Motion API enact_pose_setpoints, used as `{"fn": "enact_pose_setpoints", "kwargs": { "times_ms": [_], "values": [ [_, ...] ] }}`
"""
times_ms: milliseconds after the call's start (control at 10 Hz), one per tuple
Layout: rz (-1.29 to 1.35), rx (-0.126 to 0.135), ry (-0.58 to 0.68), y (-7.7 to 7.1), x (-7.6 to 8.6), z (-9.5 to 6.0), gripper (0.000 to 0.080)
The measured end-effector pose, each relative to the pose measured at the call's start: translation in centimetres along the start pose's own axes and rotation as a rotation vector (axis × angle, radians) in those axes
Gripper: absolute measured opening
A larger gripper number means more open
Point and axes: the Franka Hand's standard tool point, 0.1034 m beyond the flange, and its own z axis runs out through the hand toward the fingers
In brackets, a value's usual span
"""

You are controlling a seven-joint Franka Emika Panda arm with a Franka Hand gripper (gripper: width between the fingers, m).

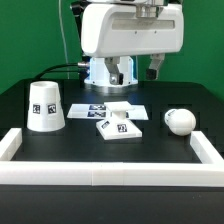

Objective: Assemble lamp

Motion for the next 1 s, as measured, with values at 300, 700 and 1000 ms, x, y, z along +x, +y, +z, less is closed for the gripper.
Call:
{"fn": "enact_pose_setpoints", "kwargs": {
  "times_ms": [300,700,1000],
  "values": [
    [0.0,0.0,0.0,0.0,0.0,0.0,0.0699],
    [0.006,0.0,-0.002,0.1,-1.0,0.3,0.0699],
    [0.086,-0.005,-0.004,-0.6,-4.6,1.3,0.0699]
  ]
}}
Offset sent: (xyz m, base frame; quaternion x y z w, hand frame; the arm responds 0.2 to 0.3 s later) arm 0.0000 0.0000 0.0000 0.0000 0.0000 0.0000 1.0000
